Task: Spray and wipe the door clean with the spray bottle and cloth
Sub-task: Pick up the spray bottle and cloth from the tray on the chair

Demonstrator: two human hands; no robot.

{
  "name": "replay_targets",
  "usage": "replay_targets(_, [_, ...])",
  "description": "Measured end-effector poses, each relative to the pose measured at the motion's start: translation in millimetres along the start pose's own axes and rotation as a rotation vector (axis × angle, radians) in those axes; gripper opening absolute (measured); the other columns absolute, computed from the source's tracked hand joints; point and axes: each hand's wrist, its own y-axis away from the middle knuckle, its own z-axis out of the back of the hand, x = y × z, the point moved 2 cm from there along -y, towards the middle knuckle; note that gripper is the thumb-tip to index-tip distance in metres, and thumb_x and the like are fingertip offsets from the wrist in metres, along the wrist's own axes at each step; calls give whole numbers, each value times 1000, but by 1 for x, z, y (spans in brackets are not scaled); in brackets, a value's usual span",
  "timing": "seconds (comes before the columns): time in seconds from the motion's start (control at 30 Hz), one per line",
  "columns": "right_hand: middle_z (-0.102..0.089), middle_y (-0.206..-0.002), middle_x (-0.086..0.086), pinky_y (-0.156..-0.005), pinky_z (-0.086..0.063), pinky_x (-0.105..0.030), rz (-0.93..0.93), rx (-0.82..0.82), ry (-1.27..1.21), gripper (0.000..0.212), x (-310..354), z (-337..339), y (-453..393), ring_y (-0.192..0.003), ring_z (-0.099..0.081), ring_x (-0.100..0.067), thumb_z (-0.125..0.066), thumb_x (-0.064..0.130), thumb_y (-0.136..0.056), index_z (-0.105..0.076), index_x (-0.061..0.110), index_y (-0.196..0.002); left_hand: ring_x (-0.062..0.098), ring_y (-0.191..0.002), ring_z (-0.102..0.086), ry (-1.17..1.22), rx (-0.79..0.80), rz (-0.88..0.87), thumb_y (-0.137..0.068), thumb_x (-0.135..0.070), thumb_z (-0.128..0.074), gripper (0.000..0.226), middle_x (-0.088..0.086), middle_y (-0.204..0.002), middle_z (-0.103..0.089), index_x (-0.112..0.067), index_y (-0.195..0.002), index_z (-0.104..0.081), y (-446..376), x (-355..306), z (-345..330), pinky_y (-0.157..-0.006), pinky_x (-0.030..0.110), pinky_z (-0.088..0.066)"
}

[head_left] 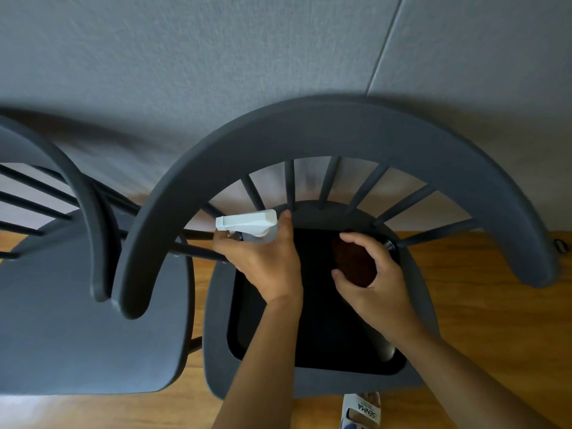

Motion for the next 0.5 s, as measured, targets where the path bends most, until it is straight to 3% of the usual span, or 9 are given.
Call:
replay_targets(0.07, [-61,-132,16,-102,-44,-11,-2,1,-2,59,-1,1,1,-129,-55,-4,-83,5,-83,-63,31,-132,-8,-117,-54,23,20,-16,-73,-35,-93,85,-20,-126,-49,-49,-130,-31,-1,5,0,-83,7,-53])
replay_targets(0.17, [-61,-132,17,-101,-45,-12,-9,1,-7,59,-4,2,1,-129,-56,-5,-82,5,-83,-63,32,-132,10,-125,-54,-99,105,-134,-77,-43,-85,79,-17,-130,-53,-58,-136,-35,-5,13,10,-95,21,-54])
replay_targets(0.2, [-61,-132,17,-101,-45,-12,-12,-1,-10,59,-5,2,1,-129,-56,-4,-82,5,-83,-63,33,-131,15,-127,-53,-142,156,-183,-79,-43,-82,79,-14,-133,-53,-56,-141,-35,-6,17,14,-99,26,-52])
replay_targets(0.27, [-60,-132,19,-99,-44,-10,-15,-7,-14,59,-7,2,3,-129,-55,-3,-82,6,-83,-63,33,-131,22,-128,-54,-168,266,-247,-82,-38,-74,79,-2,-139,-53,-33,-152,-38,-8,25,20,-103,38,-53])
replay_targets(0.33, [-60,-132,18,-100,-44,-9,-15,-14,-13,59,-10,3,3,-129,-55,-3,-82,6,-83,-63,32,-132,25,-124,-57,-115,358,-293,-83,-32,-70,76,1,-136,-56,-21,-153,-42,-10,29,22,-103,46,-55])
replay_targets(0.43, [-60,-133,17,-100,-43,-10,-2,-34,6,59,-12,3,5,-130,-55,-4,-83,6,-82,-63,32,-132,9,-118,-58,-104,452,-414,-83,-32,-76,75,-26,-129,-53,-34,-149,-41,-14,25,20,-98,22,-52])
replay_targets(0.5, [-60,-133,17,-100,-44,-10,4,-39,18,60,-12,4,6,-129,-55,-4,-83,6,-82,-62,31,-132,2,-115,-57,-170,464,-420,-81,-44,-82,75,-30,-121,-52,-28,-144,-45,-19,22,14,-95,17,-50])
